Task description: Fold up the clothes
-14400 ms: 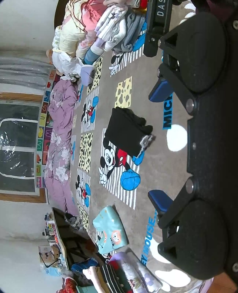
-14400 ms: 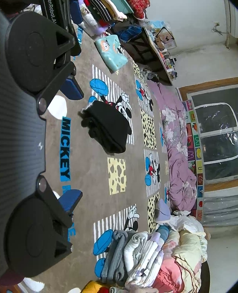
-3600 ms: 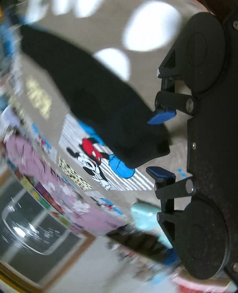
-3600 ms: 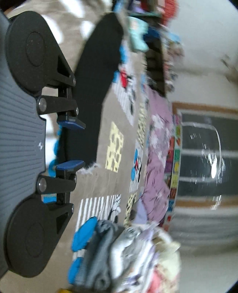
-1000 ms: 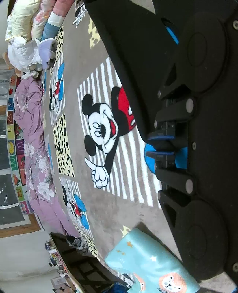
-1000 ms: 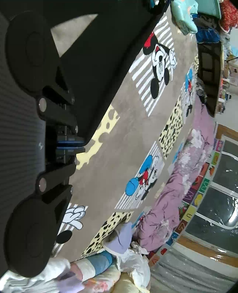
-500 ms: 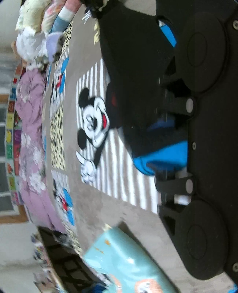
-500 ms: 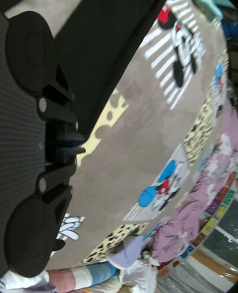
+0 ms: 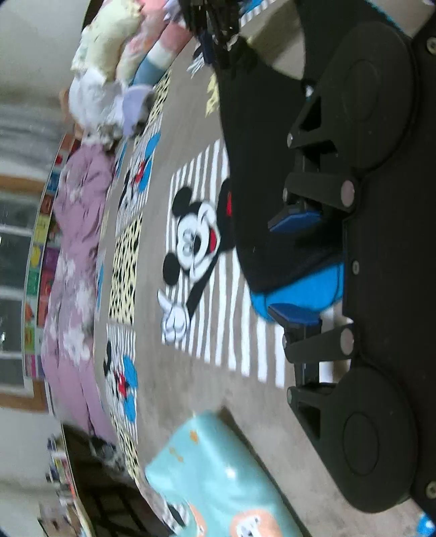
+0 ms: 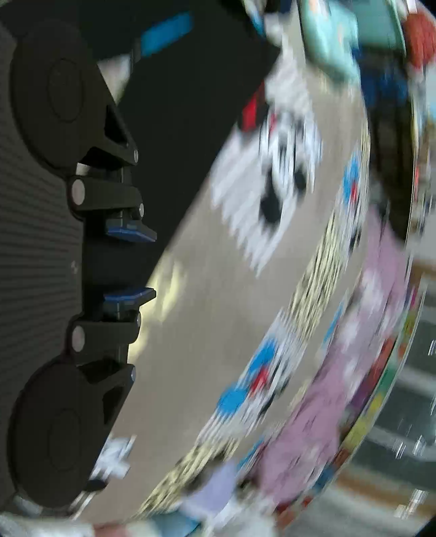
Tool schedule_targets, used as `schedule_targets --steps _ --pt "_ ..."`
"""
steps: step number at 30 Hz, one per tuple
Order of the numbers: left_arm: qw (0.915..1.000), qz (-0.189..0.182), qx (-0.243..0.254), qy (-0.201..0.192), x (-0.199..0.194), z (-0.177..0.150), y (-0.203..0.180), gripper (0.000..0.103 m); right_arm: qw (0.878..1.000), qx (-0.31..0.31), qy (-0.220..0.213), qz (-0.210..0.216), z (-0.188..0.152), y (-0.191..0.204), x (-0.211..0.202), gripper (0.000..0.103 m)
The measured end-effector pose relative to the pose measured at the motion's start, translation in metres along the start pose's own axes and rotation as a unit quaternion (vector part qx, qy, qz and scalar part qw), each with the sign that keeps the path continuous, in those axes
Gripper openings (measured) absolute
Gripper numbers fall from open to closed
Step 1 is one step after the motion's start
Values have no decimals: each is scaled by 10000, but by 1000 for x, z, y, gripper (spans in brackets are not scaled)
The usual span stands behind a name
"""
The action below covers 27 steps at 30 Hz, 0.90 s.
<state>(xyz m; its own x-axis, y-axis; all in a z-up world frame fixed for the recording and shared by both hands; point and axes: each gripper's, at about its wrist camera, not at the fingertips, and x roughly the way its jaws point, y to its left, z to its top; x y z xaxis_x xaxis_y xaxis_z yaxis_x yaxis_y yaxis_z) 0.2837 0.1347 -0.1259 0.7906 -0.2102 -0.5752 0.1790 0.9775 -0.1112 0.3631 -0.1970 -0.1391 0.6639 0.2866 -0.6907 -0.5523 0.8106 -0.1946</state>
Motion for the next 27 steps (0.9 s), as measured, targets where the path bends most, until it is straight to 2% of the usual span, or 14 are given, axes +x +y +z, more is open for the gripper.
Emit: schedule_targets --steps 3,7,12,15,19,22,25,27 --pt "9998 -67 123 123 11 -3 -5 31 9965 -239 -49 803 10 43 0 30" --pt "9992 -157 302 219 25 -4 -6 31 9887 -793 75 1268 24 91 19 29" --pt "9992 177 226 276 47 1 5 29 9901 -695 163 1210 40 92 54 29" --pt "9995 103 90 282 52 1 10 29 9905 -446 209 1286 47 83 61 29" --pt "9993 168 200 268 50 2 8 29 9897 -45 267 1407 54 69 69 31" --pt "9994 265 217 105 40 8 7 29 9884 308 242 1465 59 56 69 31" --pt "9995 -15 254 -161 29 13 5 29 9892 138 305 1430 61 57 71 31" --pt "9983 -258 473 -242 28 12 -3 29 9895 133 367 1394 62 56 77 31"
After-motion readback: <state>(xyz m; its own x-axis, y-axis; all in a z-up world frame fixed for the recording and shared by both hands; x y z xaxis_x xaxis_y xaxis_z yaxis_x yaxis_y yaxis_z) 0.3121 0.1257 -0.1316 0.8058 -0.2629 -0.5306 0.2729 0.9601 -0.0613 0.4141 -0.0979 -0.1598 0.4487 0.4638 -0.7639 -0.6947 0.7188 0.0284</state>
